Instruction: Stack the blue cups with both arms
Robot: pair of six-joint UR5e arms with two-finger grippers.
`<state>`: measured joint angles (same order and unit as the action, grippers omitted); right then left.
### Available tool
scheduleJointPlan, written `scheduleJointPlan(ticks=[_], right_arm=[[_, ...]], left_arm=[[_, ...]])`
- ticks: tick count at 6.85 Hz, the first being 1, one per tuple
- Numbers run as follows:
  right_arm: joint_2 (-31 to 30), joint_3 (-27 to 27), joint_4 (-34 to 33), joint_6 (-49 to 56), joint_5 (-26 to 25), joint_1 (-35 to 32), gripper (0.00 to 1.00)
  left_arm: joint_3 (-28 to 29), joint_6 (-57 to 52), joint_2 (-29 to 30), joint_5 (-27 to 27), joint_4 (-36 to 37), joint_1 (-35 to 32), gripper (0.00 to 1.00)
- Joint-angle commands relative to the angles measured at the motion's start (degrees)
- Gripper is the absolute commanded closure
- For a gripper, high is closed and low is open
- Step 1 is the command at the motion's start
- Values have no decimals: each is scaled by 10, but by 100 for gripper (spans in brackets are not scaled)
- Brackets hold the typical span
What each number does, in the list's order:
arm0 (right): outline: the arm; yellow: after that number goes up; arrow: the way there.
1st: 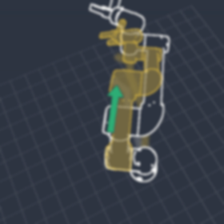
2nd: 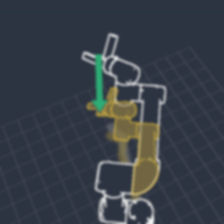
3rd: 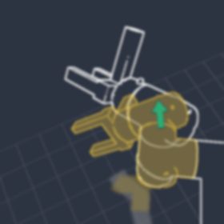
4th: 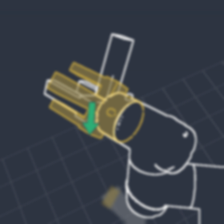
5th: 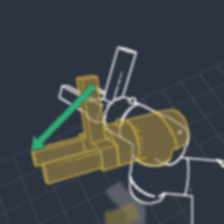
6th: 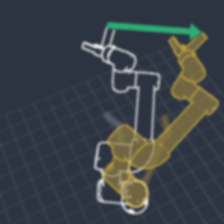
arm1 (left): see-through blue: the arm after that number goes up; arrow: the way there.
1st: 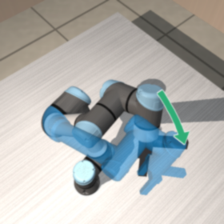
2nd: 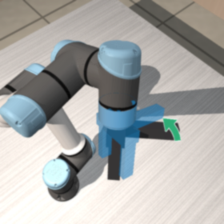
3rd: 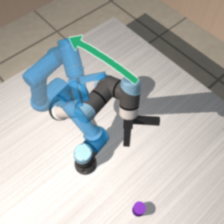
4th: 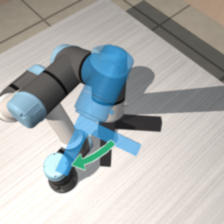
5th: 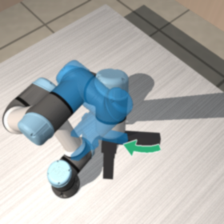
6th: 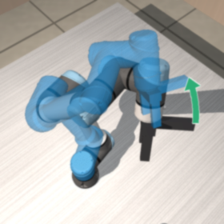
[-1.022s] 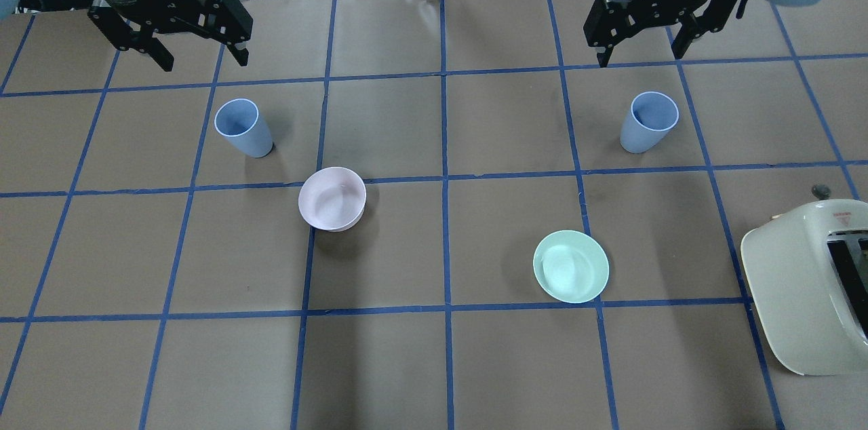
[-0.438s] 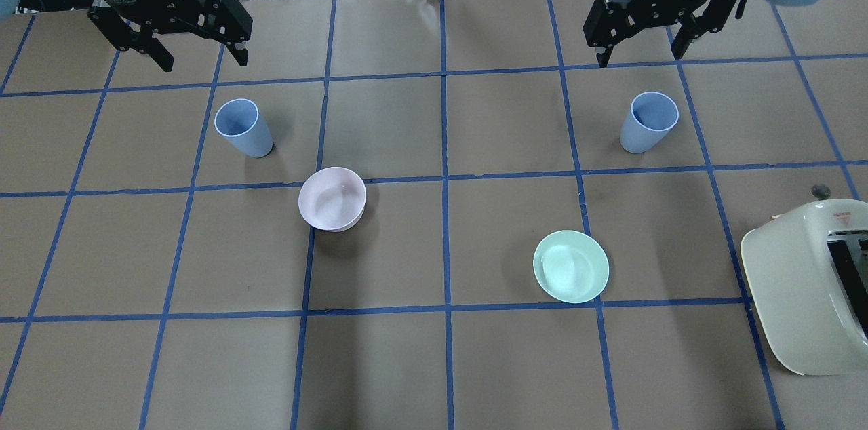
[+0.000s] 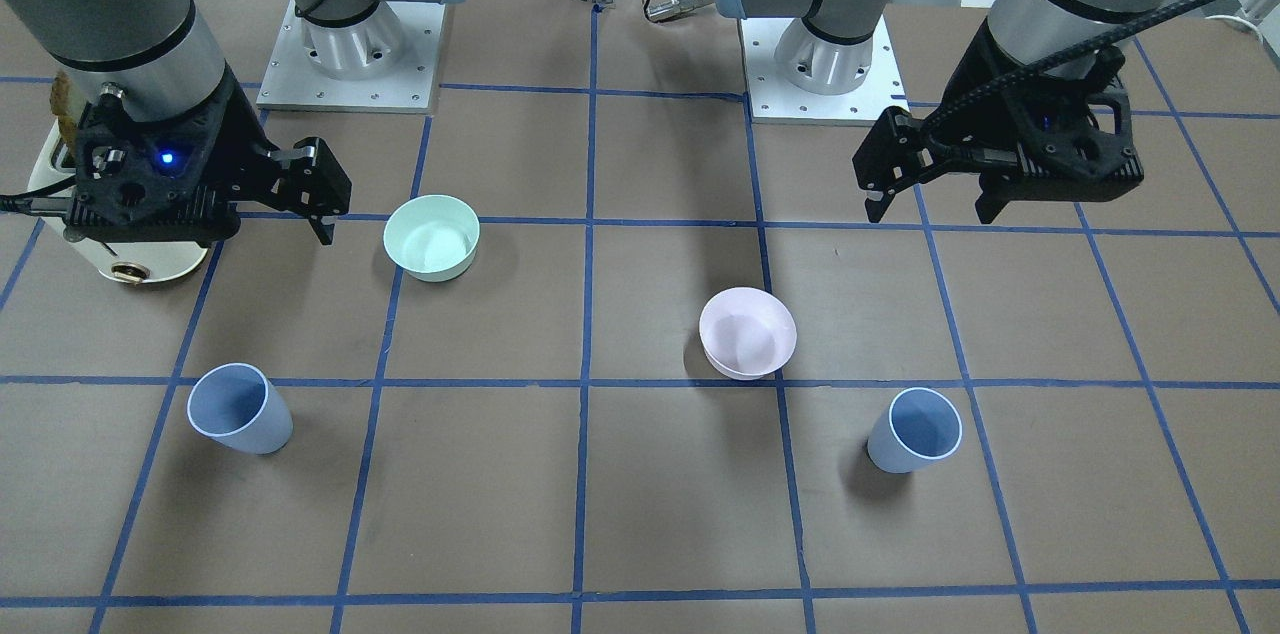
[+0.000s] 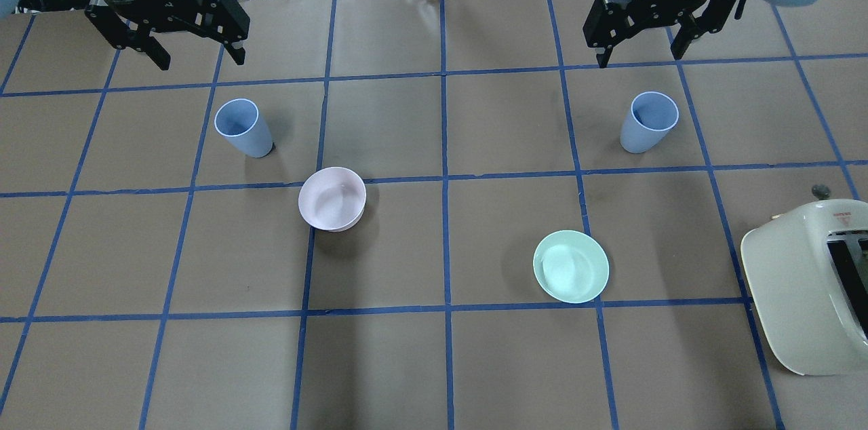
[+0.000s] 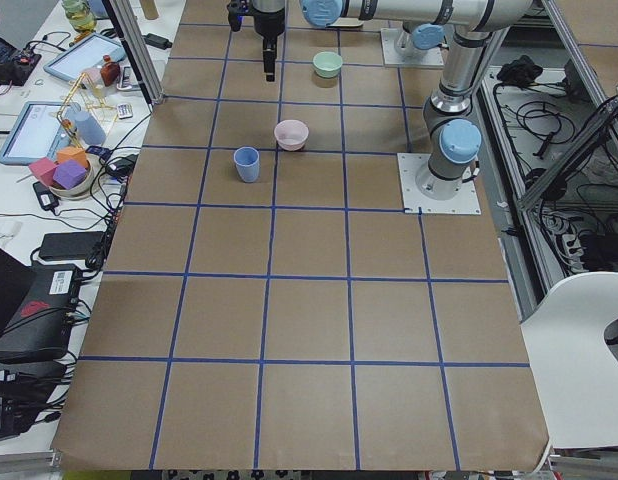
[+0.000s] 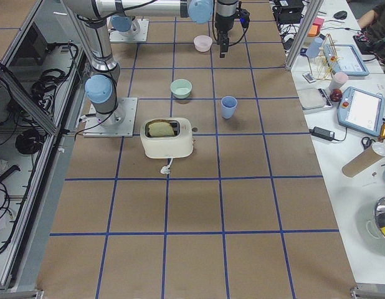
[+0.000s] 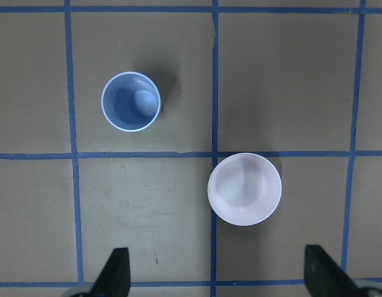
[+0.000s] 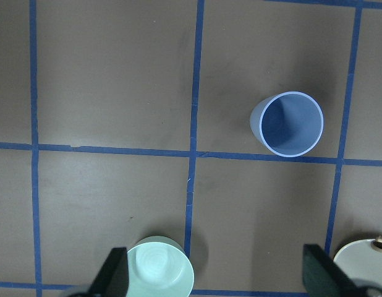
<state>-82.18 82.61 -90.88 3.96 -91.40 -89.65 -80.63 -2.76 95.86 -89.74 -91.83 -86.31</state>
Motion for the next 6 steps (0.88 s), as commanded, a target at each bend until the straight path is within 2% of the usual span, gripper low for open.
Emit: scheduleJointPlan(ticks=[1,4,6], right_arm=[[0,0,0,-1,-1,0,0],[-3,14,0,-1,1,1,0],[2,18,-5,2,-4,1,0]], left_arm=[[13,5,34,-4,7,6,0],[162,-1,219,-4,19,19,0],[133,18,280,-6,24,18,0]])
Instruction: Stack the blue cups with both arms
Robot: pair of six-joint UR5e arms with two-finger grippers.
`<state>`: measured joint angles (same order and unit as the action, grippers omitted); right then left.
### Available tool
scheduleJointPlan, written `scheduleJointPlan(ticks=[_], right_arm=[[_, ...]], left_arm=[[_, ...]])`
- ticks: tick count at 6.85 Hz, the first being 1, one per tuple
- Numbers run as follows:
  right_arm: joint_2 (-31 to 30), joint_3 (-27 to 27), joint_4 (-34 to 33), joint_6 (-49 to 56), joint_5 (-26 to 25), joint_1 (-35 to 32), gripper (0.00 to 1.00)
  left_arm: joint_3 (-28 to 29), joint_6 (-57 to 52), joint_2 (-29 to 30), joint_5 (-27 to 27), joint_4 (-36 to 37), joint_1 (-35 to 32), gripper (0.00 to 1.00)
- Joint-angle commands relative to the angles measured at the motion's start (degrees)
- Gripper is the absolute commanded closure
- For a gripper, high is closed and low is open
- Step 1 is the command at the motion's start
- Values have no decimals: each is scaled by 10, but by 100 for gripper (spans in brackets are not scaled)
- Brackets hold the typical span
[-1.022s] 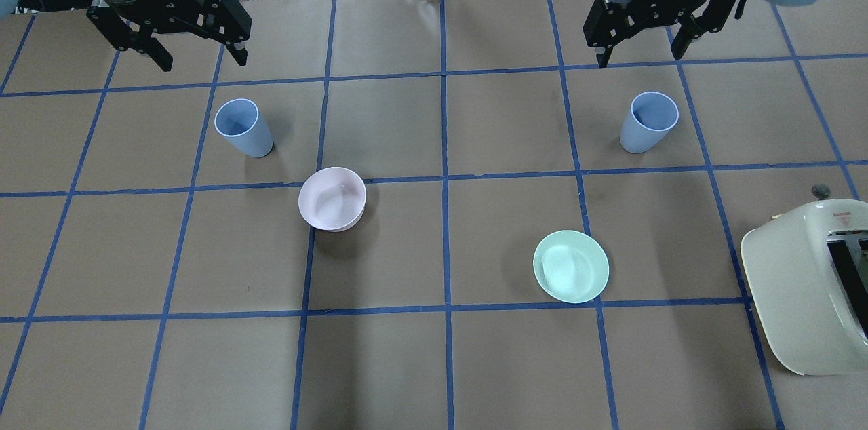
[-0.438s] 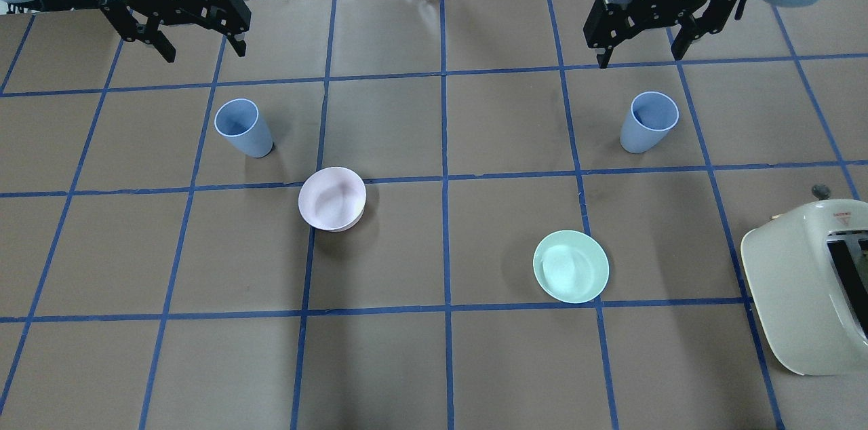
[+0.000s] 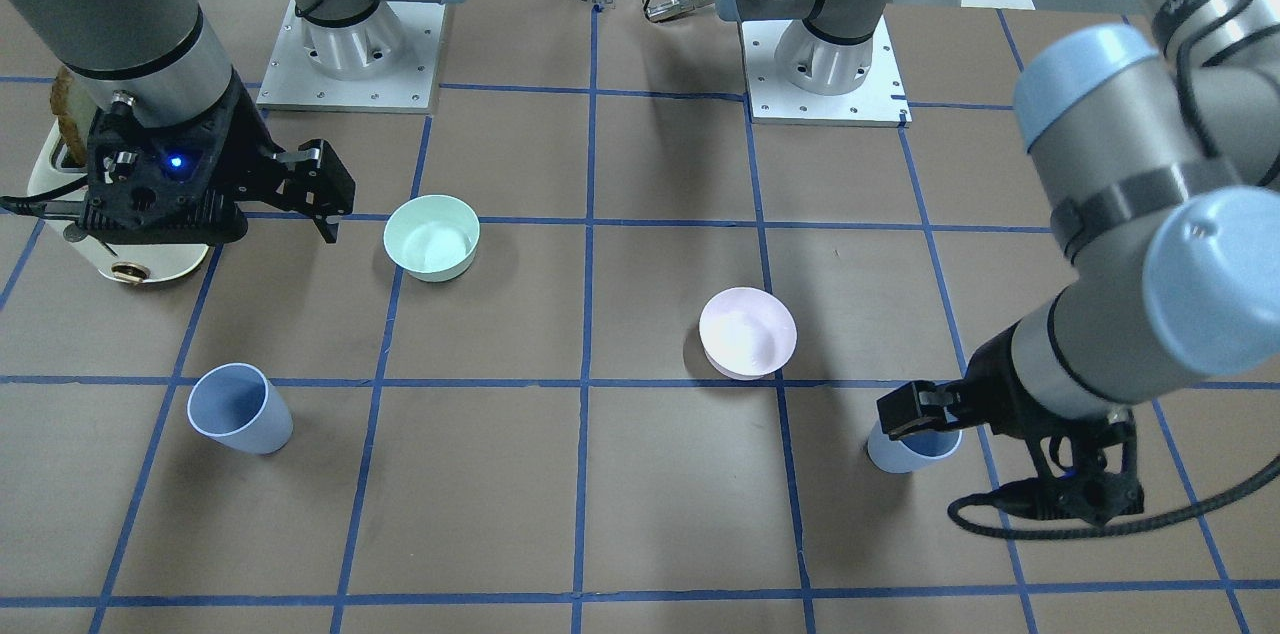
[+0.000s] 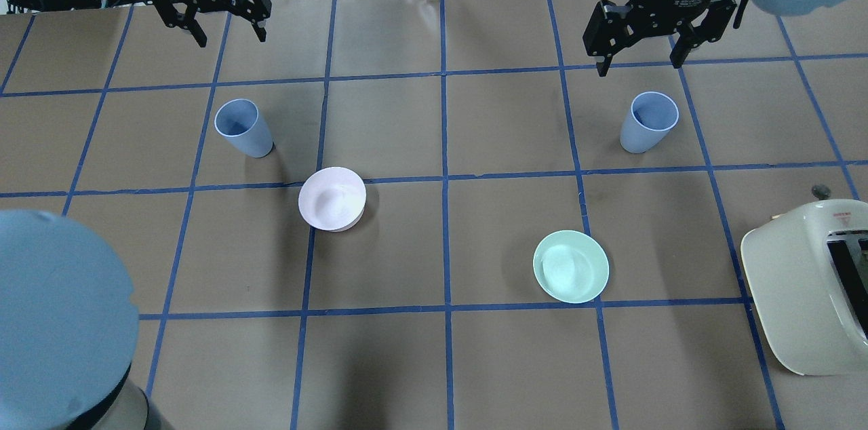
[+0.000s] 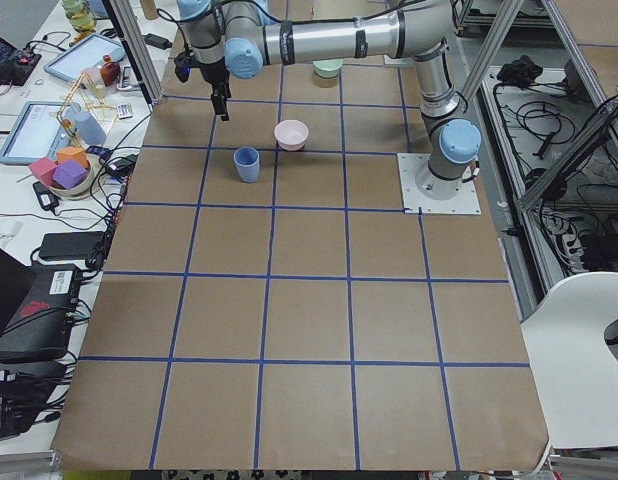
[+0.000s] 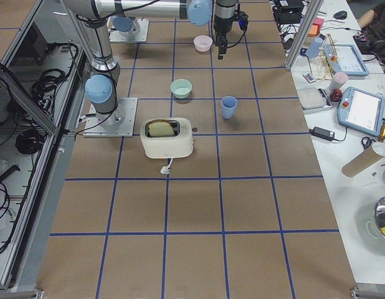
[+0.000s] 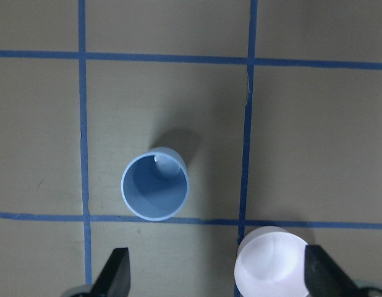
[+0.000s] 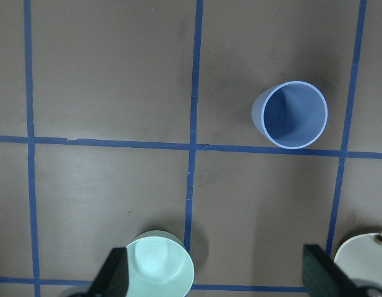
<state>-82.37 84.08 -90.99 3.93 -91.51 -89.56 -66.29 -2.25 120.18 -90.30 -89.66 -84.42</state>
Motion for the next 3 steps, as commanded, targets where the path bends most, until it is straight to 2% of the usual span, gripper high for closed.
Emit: scheduleJointPlan(ticks=[1,2,3], right_arm=[[11,5,1,3,-4,1,0],[26,2,2,5,-6,11,0],[27,5,34,4,-6,19,0]], left_arm=[[-29,13,44,-3,2,0,0],[-56,11,50,-4,3,0,0],[-71,9,55,-21,23,1,0]])
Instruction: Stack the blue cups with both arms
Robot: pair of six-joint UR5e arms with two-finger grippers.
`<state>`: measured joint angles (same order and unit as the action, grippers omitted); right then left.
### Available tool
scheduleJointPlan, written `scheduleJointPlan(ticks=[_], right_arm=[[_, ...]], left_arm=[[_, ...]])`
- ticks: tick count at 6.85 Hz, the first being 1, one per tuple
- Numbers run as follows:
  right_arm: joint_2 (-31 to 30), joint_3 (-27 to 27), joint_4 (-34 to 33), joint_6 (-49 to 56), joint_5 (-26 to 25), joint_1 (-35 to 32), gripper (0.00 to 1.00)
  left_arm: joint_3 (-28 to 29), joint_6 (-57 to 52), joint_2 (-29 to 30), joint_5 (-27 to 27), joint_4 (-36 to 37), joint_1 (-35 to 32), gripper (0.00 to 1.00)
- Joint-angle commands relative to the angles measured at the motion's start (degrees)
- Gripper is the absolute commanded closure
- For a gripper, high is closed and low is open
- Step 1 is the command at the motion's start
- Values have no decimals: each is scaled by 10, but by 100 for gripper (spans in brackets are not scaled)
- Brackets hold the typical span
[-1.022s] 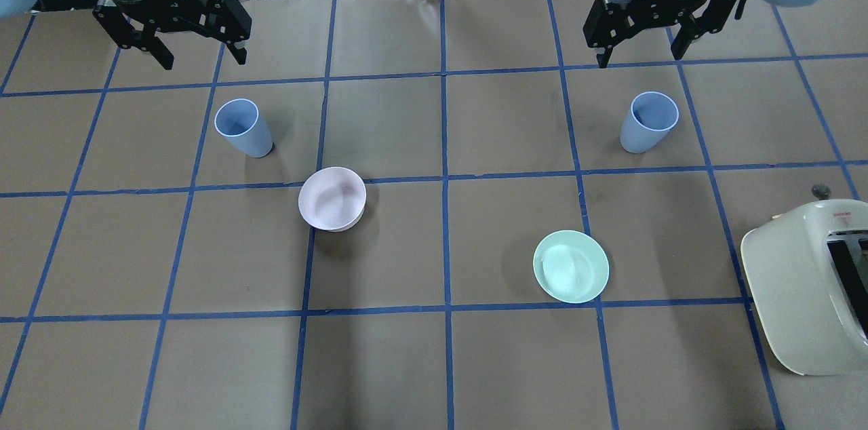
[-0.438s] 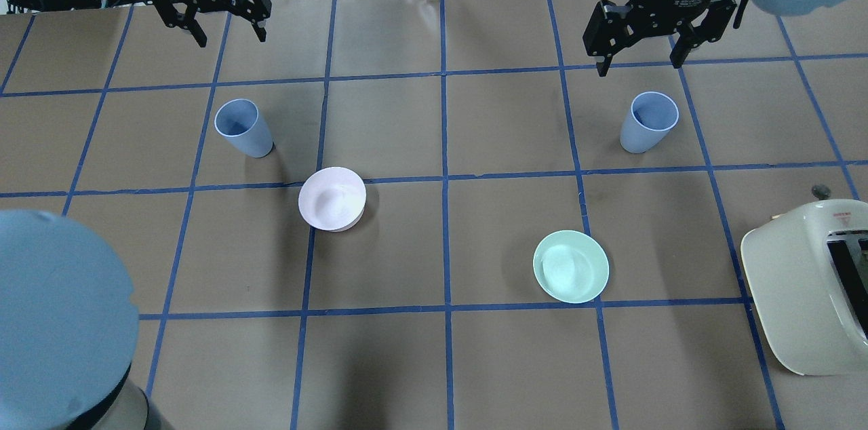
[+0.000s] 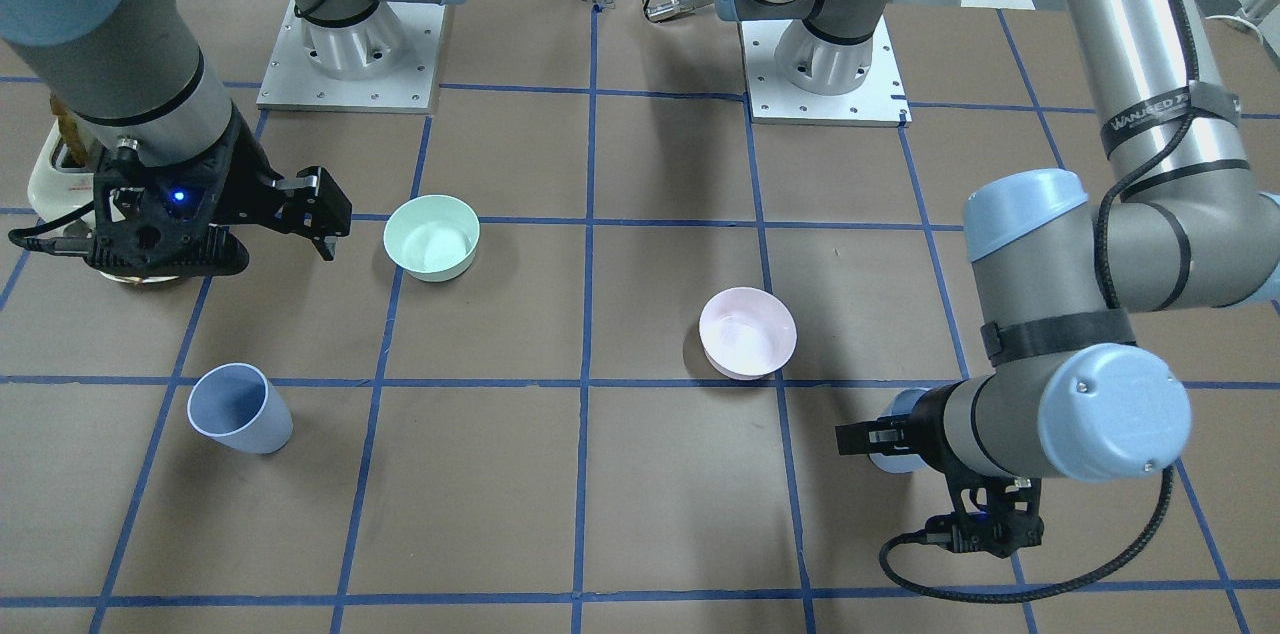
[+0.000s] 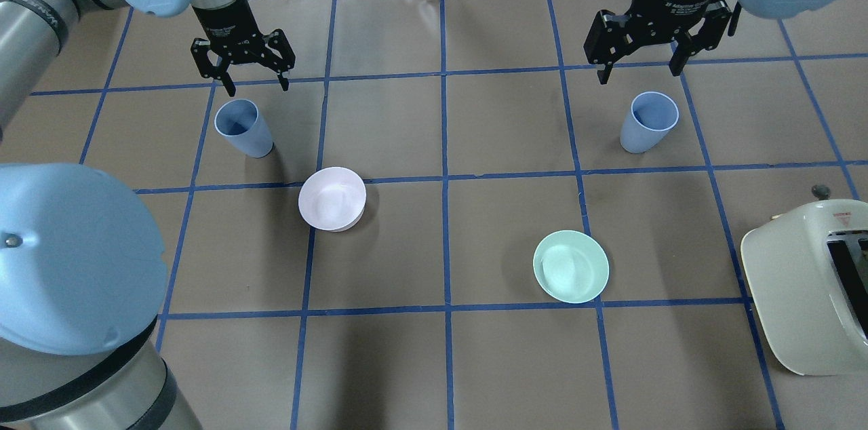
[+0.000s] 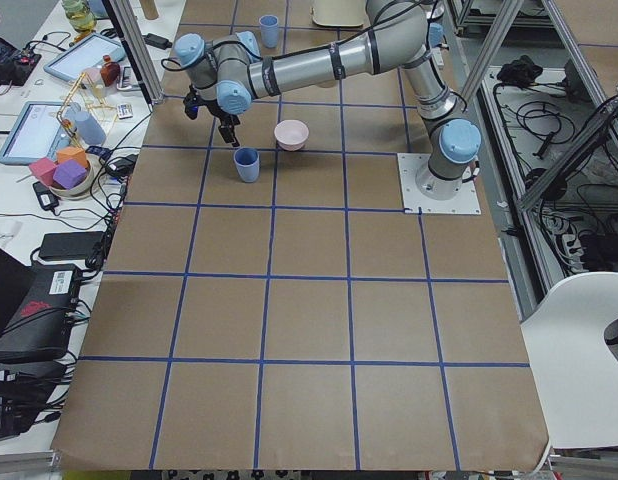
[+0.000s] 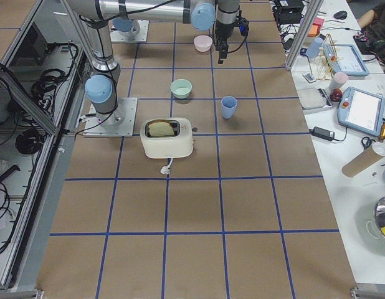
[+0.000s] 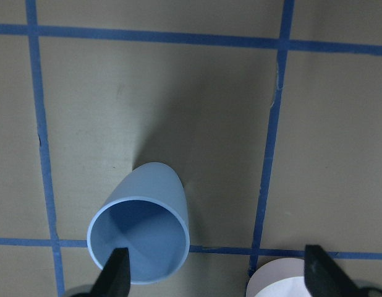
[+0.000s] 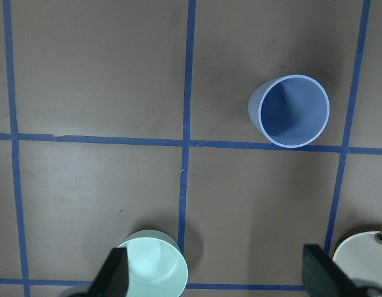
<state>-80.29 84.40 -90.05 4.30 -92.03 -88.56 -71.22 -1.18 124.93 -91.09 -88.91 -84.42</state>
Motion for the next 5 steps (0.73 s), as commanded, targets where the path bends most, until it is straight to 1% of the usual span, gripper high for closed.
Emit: scheduleJointPlan(ticks=[1,2,3,4,5], right_arm=[[6,1,10,-3,10,15,0],[21,5,-27,-2,8,42,0],[48,22,-64,2,9,79,0],[54,50,-106,3,6,92,0],[57,87,-168,3,3,92,0]], left_arm=[[-21,-3,15,-17,15,3,21],[-22,-1,16,-17,17,3,52],[-23,0,17,-16,17,3,95],[-23,1,18,-15,18,3,100],[-20,3,14,-17,25,1,100]])
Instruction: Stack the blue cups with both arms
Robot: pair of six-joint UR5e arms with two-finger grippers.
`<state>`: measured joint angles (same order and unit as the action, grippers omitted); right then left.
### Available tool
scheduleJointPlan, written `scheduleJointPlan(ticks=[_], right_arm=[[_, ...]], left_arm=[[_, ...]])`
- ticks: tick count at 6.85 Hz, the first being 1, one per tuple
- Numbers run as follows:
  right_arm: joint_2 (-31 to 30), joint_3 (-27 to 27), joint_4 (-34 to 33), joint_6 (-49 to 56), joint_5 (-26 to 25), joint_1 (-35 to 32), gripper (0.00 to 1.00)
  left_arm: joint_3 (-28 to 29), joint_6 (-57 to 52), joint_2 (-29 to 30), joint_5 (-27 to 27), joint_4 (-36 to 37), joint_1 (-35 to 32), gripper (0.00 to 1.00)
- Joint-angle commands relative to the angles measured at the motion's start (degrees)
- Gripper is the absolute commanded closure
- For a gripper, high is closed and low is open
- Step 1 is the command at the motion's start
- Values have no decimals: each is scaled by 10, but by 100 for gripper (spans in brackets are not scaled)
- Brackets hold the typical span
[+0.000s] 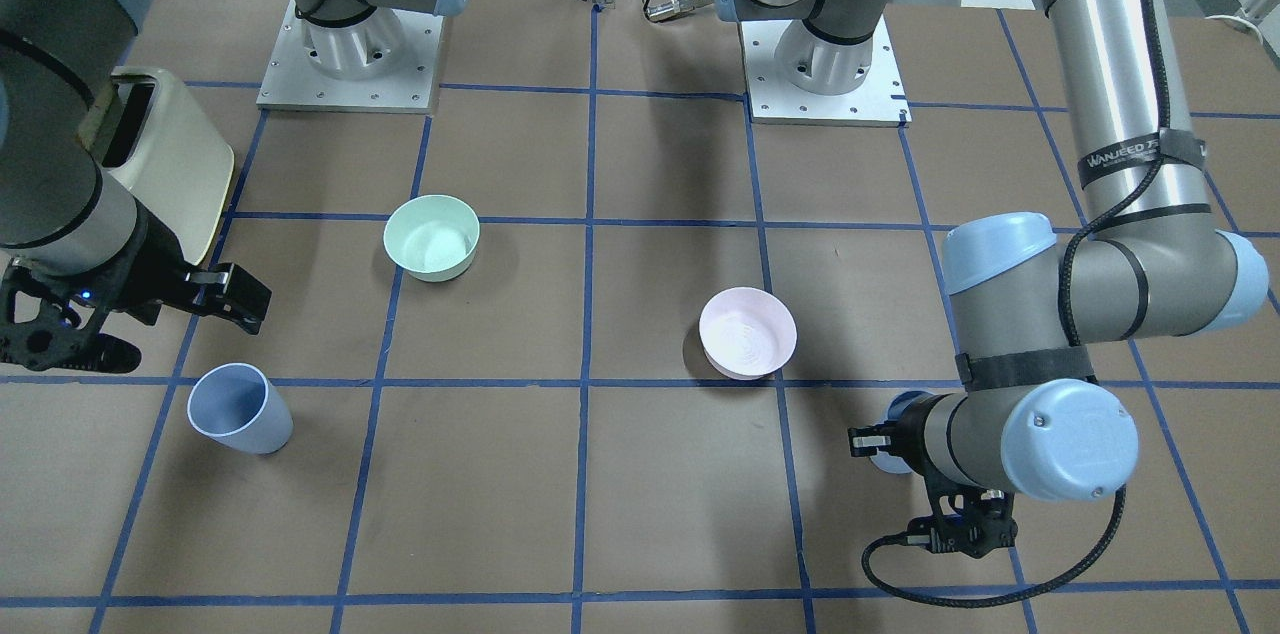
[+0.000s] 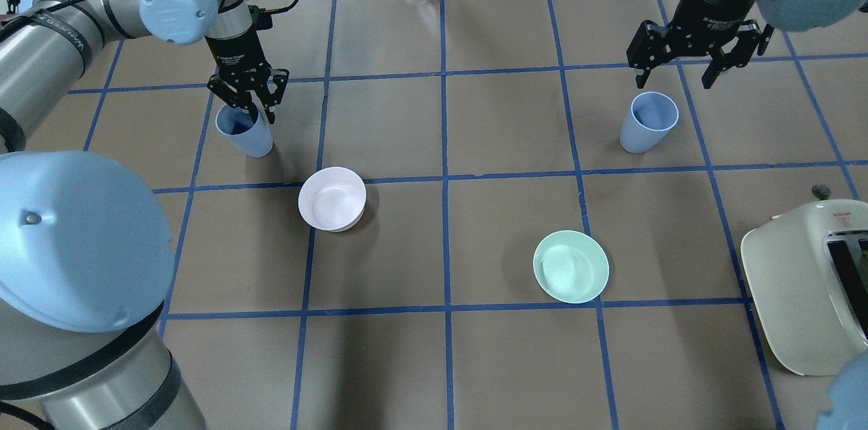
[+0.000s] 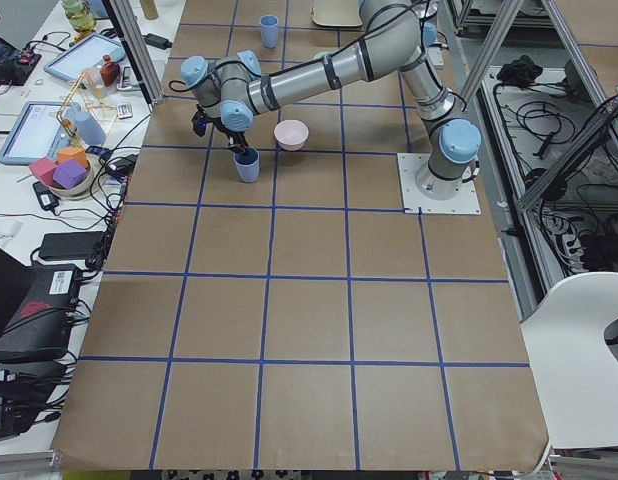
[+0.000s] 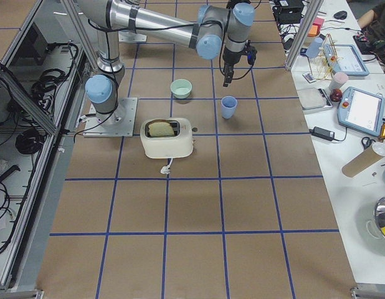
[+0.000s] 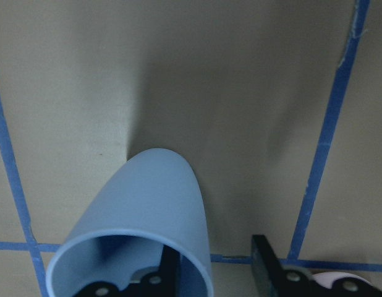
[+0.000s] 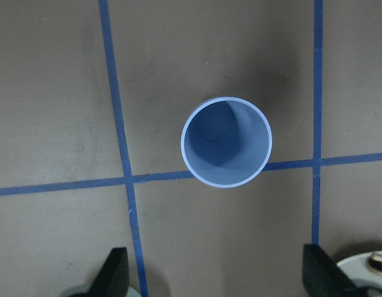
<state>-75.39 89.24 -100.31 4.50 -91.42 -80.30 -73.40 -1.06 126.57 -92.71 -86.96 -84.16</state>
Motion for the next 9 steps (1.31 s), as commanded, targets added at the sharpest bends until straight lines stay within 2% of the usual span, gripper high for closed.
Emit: scheduleJointPlan(ticks=[1,2,3,5,7,8,9], right_arm=[[26,74,-134,3,-4,21,0],[41,83,-169,8,1,34,0],[53,79,-180,8,1,37,0],[69,102,-206,9,3,49,0],[70,111,-210,15,3,49,2],[72,113,-236,16,20,49,37],[76,119,-235,43,32,49,78]], left_arm=[[8,14,-13,8,7,-6,100],[14,28,-23,10,7,-18,100],[29,33,-37,38,2,-35,100],[41,147,-34,60,5,-102,100],[41,251,-17,60,91,-165,100],[41,312,-10,56,119,-207,100],[41,349,-5,52,130,-242,100]])
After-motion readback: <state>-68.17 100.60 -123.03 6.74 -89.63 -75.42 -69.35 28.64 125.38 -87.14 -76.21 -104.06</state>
